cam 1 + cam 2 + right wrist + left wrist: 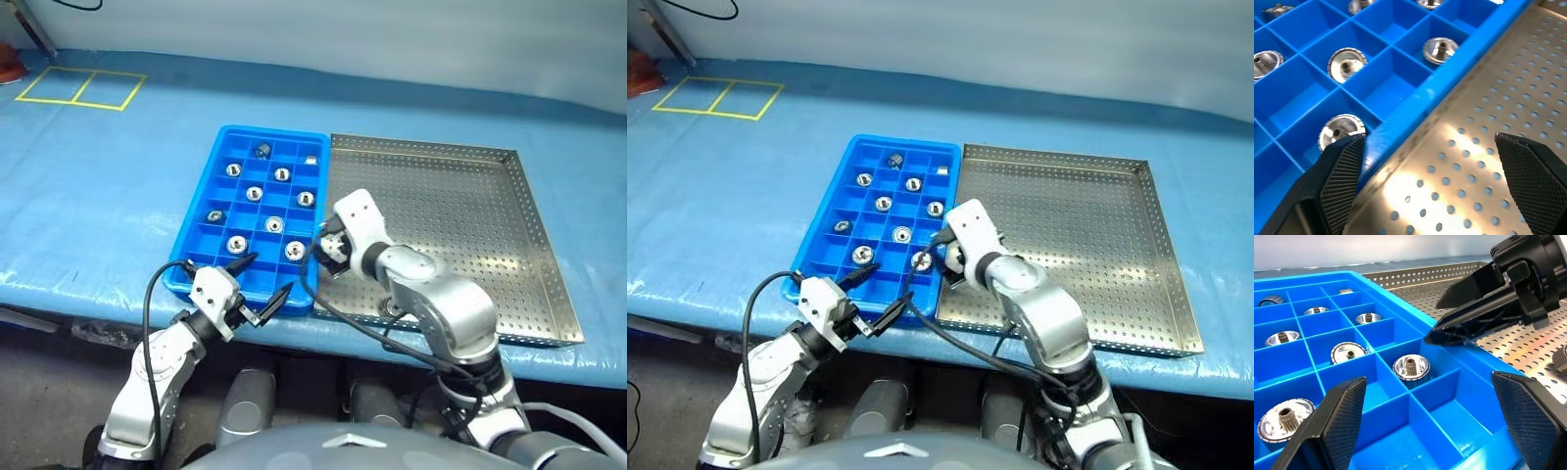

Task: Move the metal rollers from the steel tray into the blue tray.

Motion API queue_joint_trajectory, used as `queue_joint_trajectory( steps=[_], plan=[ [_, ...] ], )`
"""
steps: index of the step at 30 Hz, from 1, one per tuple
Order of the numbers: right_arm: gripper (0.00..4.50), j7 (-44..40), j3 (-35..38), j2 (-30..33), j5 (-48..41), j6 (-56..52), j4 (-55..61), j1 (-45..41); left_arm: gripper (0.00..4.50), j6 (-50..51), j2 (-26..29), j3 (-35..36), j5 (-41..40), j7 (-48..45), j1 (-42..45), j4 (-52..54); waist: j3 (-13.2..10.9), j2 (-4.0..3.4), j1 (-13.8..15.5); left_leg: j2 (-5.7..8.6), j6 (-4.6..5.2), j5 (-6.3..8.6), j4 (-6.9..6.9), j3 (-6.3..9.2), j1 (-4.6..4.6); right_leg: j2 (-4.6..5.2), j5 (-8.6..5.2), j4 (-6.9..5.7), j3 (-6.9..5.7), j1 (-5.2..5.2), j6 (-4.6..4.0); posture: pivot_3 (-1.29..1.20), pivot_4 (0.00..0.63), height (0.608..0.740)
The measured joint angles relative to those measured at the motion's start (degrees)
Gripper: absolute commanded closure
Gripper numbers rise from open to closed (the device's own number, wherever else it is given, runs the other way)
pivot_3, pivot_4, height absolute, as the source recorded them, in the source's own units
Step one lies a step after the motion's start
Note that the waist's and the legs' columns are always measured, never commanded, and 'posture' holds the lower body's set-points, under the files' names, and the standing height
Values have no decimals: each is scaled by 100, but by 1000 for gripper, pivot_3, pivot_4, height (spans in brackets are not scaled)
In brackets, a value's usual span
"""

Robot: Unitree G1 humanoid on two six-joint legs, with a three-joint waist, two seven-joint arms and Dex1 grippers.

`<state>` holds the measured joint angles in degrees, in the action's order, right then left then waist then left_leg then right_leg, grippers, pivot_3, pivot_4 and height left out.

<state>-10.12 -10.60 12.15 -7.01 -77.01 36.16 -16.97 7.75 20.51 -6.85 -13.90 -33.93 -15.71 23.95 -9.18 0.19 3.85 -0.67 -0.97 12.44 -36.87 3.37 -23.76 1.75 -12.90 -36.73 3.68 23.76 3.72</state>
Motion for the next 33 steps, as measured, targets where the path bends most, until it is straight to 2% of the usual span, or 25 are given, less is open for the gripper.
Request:
queue_joint_trajectory(
  steps=[4, 9, 11, 13, 21, 29, 33],
  plan=[
    [10, 27, 415, 349, -2, -746, 328, 422, 0, -112, 48, 10, 5, -135, 129, -217, -7, -22, -116, -4, -2, 1, -7, -14, -4, 39, 0, -3, -7, 4, 1, 31, 150, 740],
    [10, 4, 899, 197, -215, -1488, 943, 546, 0, -210, 35, -28, 26, -264, 316, -442, -6, -39, -181, -2, -5, 3, -8, -25, -12, 90, -1, 30, -46, -4, 3, 6, 150, 740],
    [10, 28, 1033, 81, -331, -1493, 953, 744, 0, -222, 0, -57, 31, -296, 346, -465, -6, -45, -193, -3, 4, -2, -6, -30, -23, 114, -1, 62, -68, -9, 3, 4, 150, 740],
    [10, 125, 1163, -93, -422, -1494, 953, 924, 0, -223, -15, -100, 42, -314, 375, -481, -7, -53, -207, 4, 27, -11, -6, -45, -27, 179, -1, 68, -110, -8, 3, 6, 150, 740],
    [10, 693, 1574, -325, -647, -1493, 951, 1086, 0, -173, -157, -241, 162, -216, 374, -400, -8, -60, -227, 30, 93, -34, -10, -108, -57, 275, -1, 97, -152, 9, 3, 26, 150, 740],
    [10, 1063, 1772, -97, -1230, -1493, 949, 1175, 0, -182, -204, -314, 264, -96, 287, -232, -11, -54, -213, 37, 112, -39, -10, -136, -91, 289, 13, 97, -171, 17, 27, 37, 150, 740],
    [10, 1292, 1799, -57, -1661, -1494, 949, 1303, 0, 146, -116, -292, 171, -78, 290, -3, -24, -33, -214, 31, 112, -39, -10, -124, -104, 290, 19, 97, -201, 19, 36, 40, 150, 740]
  ],
)
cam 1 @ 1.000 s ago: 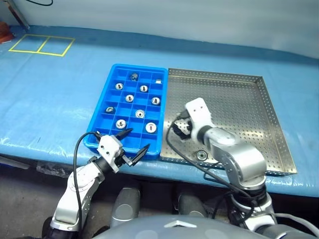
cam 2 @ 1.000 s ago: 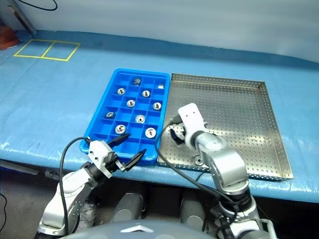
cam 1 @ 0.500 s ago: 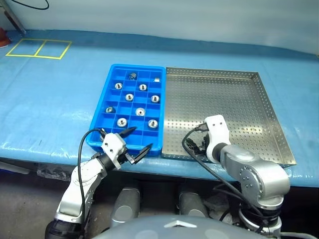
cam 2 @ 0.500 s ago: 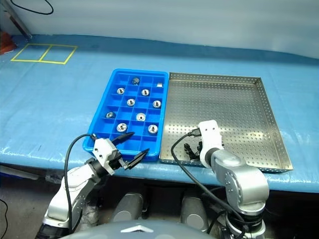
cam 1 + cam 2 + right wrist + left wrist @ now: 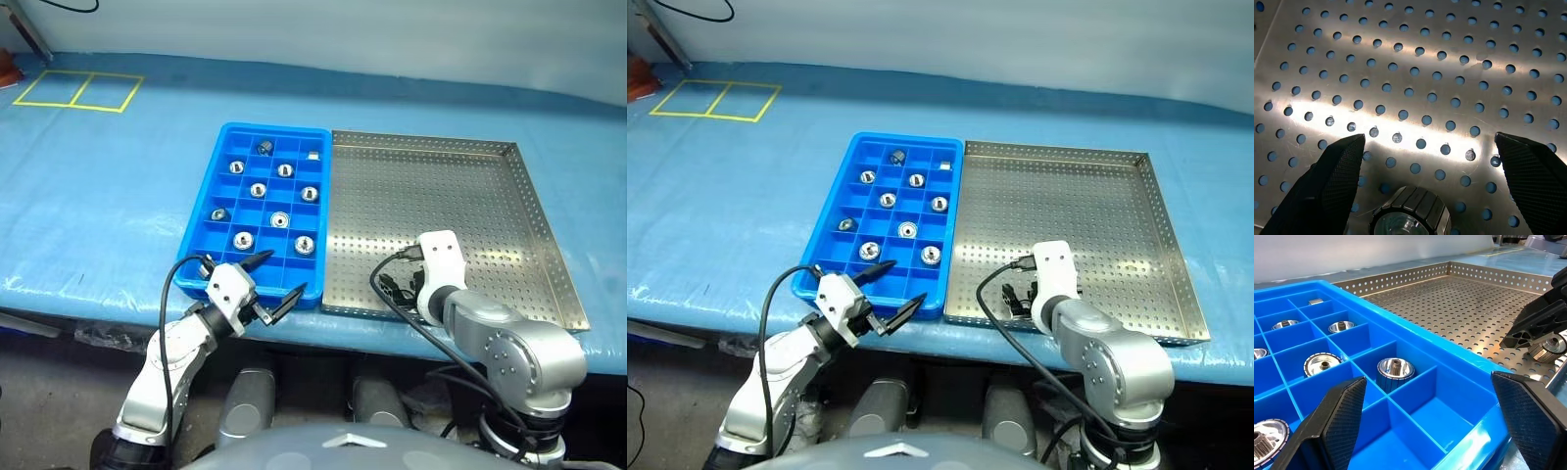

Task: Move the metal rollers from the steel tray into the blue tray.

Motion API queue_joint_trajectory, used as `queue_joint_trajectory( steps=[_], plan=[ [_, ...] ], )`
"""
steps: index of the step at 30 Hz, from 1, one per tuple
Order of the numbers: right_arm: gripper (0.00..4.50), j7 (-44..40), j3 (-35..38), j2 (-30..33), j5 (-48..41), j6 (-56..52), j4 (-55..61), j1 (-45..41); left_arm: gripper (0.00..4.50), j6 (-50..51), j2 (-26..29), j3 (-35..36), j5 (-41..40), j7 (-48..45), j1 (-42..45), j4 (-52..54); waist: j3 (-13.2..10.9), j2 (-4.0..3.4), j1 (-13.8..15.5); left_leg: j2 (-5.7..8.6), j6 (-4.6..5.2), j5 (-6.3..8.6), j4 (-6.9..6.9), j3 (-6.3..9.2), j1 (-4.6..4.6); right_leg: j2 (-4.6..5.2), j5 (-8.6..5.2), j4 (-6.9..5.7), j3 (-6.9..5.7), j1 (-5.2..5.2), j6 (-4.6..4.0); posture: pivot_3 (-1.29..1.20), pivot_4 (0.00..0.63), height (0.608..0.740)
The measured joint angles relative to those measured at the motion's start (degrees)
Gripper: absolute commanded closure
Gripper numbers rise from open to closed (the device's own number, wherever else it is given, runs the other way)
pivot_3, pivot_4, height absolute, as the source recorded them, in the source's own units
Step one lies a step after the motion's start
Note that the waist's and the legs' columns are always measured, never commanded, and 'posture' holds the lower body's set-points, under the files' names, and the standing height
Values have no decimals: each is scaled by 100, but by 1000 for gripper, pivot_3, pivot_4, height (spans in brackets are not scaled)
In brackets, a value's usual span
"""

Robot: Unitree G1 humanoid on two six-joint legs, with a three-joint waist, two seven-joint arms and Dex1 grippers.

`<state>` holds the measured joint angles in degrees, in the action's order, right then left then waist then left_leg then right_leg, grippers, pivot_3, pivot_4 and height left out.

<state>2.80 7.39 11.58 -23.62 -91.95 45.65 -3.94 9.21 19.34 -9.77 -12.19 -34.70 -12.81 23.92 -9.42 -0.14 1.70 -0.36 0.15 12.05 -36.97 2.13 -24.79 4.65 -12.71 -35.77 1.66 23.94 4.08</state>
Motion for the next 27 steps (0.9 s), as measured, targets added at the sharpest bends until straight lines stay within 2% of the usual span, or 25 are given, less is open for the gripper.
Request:
queue_joint_trajectory(
  steps=[2, 4, 7, 17, 27],
  plan=[
    [10, 134, 17, -1, -223, 0, 0, 42, 0, 238, 96, -27, -186, -70, 34, 217, -5, 10, -19, -4, 9, -5, 1, 3, -16, 1, 2, -1, -13, 15, 3, 42, 150, 740],
    [10, 301, 73, -1, -484, 4, 12, 44, 0, 448, 143, -57, -389, -147, 134, 514, -10, 26, -64, -4, 24, -14, 1, 4, -39, 1, 35, -2, -15, 40, 55, 42, 150, 740],
    [10, 535, 148, 4, -833, 10, 38, 81, 0, 724, 264, -56, -646, -185, 235, 818, -8, 31, -106, 4, 12, -6, 7, 10, -43, -18, 50, -10, -27, 39, 75, 42, 150, 740],
    [10, 1650, 385, 142, -2339, 17, 62, 265, 0, 1418, 495, -93, -951, -107, 408, 1392, -7, 31, -164, -5, 8, -5, 47, 46, -42, -50, 38, -15, -44, 27, 50, 55, 150, 740],
    [10, 3443, 604, 254, -4546, 17, -49, 407, 0, 1562, 485, -186, -950, 88, 489, 1464, -8, 33, -226, -10, 8, -5, 48, 56, -6, -52, 35, -12, -50, -14, 45, 56, 150, 740]
  ],
)
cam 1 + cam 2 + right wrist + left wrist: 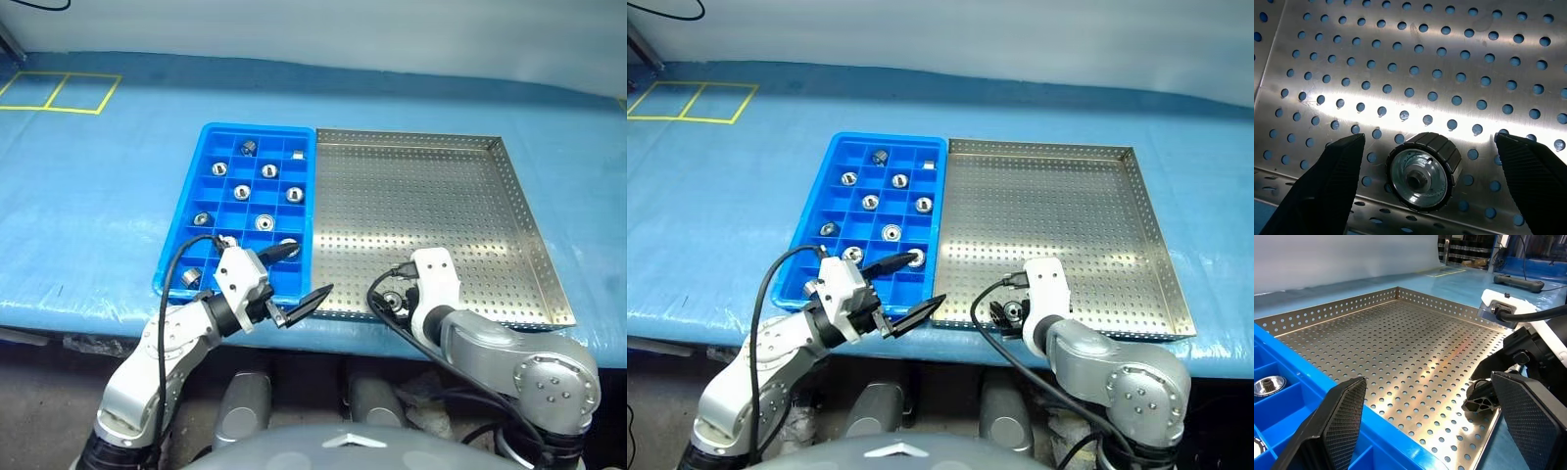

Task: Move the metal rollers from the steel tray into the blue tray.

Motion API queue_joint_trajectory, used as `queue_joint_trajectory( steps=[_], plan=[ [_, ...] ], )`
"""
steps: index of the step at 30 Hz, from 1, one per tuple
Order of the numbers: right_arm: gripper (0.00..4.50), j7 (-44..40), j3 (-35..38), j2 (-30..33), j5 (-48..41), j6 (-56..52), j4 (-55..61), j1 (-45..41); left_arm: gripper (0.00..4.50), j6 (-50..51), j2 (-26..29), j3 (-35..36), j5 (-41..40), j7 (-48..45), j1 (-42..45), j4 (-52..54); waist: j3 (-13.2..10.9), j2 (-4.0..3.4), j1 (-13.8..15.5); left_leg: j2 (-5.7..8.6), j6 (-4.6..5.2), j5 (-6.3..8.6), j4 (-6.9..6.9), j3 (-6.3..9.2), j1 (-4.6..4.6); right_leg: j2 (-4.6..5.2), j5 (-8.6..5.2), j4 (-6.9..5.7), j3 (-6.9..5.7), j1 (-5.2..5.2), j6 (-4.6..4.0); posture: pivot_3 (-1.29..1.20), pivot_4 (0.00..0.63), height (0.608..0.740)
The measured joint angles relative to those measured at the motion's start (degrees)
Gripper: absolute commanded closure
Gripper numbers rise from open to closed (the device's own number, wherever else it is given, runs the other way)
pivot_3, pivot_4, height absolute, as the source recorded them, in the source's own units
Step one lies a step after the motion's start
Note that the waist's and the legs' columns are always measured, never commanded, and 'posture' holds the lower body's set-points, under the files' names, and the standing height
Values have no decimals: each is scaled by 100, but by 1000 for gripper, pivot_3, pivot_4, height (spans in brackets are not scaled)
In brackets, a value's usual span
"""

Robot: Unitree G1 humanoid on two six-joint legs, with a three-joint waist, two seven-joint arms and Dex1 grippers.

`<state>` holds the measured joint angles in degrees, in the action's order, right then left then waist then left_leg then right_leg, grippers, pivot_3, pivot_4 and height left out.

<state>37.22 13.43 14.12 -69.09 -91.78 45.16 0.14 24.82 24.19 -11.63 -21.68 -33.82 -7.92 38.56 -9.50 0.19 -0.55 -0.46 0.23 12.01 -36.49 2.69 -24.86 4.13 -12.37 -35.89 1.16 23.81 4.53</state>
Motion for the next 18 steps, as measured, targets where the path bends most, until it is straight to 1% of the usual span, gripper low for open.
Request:
queue_joint_trajectory(
  steps=[2, 3, 4, 5, 6, 7, 9, 10, 11, 15, 18],
  plan=[
    [370, 325, 10, 84, -408, 9, -90, -14, 0, 1, -12, -30, 1, 10, 17, 0, 0, 0, 1, 2, 0, 0, 4, 1, 0, -1, -1, 1, -1, 0, -3, 58, 150, 740],
    [521, 626, -31, 208, -778, 103, -197, -25, 0, 1, -19, -37, 1, 21, 28, 0, 0, -1, 1, 2, 0, 0, 7, 2, 0, -1, -1, 1, 0, -1, -5, 58, 150, 740],
    [808, 811, -96, 350, -1044, 191, -253, -27, 0, 0, -28, -48, 2, 31, 36, 1, 1, -1, 4, 6, 0, 0, 8, 4, 0, -1, -1, 2, 1, -3, -5, 61, 150, 740],
    [1132, 1244, -358, 797, -1635, 570, -410, -24, 0, 0, -39, -63, 2, 45, 37, 1, 1, -3, 7, 9, 0, 0, 8, 4, 0, 1, -2, 2, 3, -5, -4, 61, 150, 740],
    [1412, 1556, -516, 1144, -2060, 834, -489, -28, 0, 0, -38, -69, 2, 51, 36, 2, 0, -1, 10, 13, 0, 0, 9, 6, 0, 3, -4, 5, 4, -8, -1, 62, 150, 740],
    [1789, 1868, -741, 1516, -2507, 1192, -589, -31, 0, 1, -38, -70, 2, 64, 35, 2, 0, -1, 7, 13, 0, 0, 8, 6, 0, 3, -4, 6, 5, -9, -1, 63, 150, 740],
    [2353, 2582, -1315, 2387, -3529, 2057, -697, -154, 0, 1, -41, -75, 2, 98, 42, 5, -1, 1, -1, 15, 1, 0, 8, 4, 3, 5, -4, 6, 7, -12, 0, 63, 150, 740],
    [2695, 2755, -1509, 2612, -3783, 2342, -697, -206, 0, 1, -42, -76, 2, 113, 42, 5, -4, 7, -3, 12, 1, 0, 7, 6, 8, 2, -5, 5, 6, -15, -1, 63, 150, 740],
    [2888, 2875, -1692, 2812, -3969, 2604, -694, -266, 0, 1, -43, -80, 1, 123, 44, 6, -5, 9, -2, 10, 1, 0, 7, 7, 9, -1, -5, 5, 6, -16, 0, 63, 150, 740],
    [2888, 3018, -2362, 3384, -4213, 3548, -675, -467, 0, 3, -42, -87, 0, 133, 48, 6, -5, 9, 8, 6, 1, -1, 1, 10, 12, -8, -5, 3, 5, -22, 0, 60, 150, 740],
    [2888, 2998, -2645, 3545, -4277, 3906, -667, -669, 0, 3, -41, -87, -1, 132, 66, 6, -6, 10, 7, 5, 1, -1, -7, 9, 11, -8, -4, 2, 7, -23, 0, 58, 150, 740]
  ],
)
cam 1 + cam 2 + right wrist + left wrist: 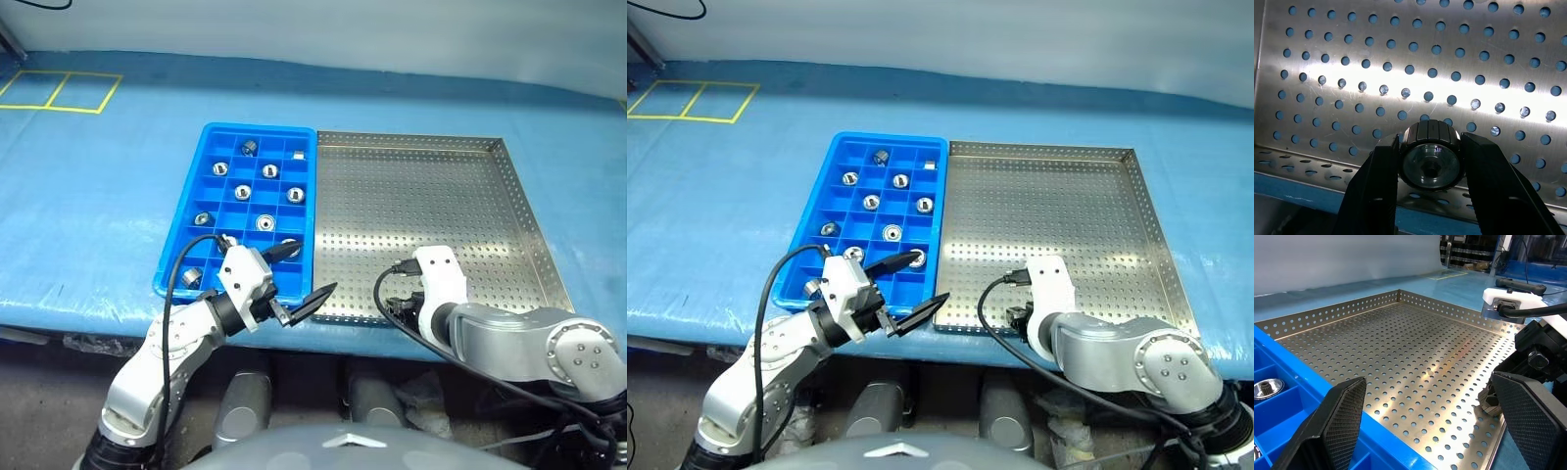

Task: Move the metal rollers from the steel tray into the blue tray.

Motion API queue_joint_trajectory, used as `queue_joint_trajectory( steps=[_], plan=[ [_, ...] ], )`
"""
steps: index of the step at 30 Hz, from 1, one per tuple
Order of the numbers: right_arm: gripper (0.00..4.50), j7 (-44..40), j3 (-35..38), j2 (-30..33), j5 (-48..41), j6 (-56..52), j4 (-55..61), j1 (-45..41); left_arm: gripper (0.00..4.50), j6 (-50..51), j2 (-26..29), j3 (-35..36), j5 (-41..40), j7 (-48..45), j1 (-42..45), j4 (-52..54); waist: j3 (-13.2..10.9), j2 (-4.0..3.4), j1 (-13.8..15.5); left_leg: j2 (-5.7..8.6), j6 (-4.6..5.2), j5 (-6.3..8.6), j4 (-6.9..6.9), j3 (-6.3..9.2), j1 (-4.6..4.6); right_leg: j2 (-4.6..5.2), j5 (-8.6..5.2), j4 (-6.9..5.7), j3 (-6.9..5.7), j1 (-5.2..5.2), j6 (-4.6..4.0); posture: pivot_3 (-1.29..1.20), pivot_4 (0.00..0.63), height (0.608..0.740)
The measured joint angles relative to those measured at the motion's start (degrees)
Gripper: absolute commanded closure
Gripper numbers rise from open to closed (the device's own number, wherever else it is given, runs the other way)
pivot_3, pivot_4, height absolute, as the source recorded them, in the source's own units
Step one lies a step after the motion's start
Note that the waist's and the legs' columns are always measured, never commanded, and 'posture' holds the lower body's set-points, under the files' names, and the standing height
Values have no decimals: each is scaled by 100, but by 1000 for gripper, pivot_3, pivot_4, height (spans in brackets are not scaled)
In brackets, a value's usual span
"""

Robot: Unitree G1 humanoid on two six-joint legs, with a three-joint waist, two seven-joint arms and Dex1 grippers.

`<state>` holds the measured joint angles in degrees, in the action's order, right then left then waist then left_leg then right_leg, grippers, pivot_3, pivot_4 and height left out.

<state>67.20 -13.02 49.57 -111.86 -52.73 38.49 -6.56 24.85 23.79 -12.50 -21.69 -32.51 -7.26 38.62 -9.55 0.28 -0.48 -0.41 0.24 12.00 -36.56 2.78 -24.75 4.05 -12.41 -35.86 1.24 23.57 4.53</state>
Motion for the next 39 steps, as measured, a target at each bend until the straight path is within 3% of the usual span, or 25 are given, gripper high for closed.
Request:
queue_joint_trajectory(
  steps=[4, 10, 19, 23, 30, 39],
  plan=[
    [2888, -76, -52, -65, 101, 410, -20, -591, 0, -7, -19, 12, -2, 10, 28, 0, -2, 2, -8, -8, 0, 0, -27, 1, -1, -10, 3, -6, 3, -7, 1, 64, 150, 740],
    [2888, -704, -87, -878, 1823, 731, -299, -1217, 0, -41, -227, 139, -6, 210, 12, -2, -4, 5, 37, -15, -1, 0, -43, 4, -6, -24, 9, -9, 12, -7, -7, 93, 150, 740],
    [2888, -3519, -1234, -1894, 5069, 919, -463, -2021, 0, -290, -551, 836, -125, 675, -360, 0, -2, 1, 64, -28, -1, 0, -32, 10, 2, -45, 28, -14, 15, -4, -35, 175, 150, 740],
    [2888, -4847, -1629, -2345, 6398, 1428, -1163, -1993, 0, -415, -417, 1202, -105, 728, -859, 5, -3, 1, 168, -29, -3, -2, -35, 7, 4, -47, 27, -17, 16, -3, -33, 225, 150, 740],
    [2888, -6672, -1631, -3331, 7254, 2095, -2290, -1663, 0, -758, -315, 1721, -110, 691, -1891, 207, -2, 3, 325, -34, -5, -1, -35, 8, 5, -49, 26, -16, 14, -5, -32, 296, 150, 740],
    [2888, -8214, -1581, -3366, 7456, 1854, -2397, -1239, 0, -837, -337, 1872, -119, 746, -2118, 260, -2, 2, 567, -41, -13, -2, -39, 9, 9, -49, 23, -16, 2, 15, -27, 305, 150, 740]
  ],
)
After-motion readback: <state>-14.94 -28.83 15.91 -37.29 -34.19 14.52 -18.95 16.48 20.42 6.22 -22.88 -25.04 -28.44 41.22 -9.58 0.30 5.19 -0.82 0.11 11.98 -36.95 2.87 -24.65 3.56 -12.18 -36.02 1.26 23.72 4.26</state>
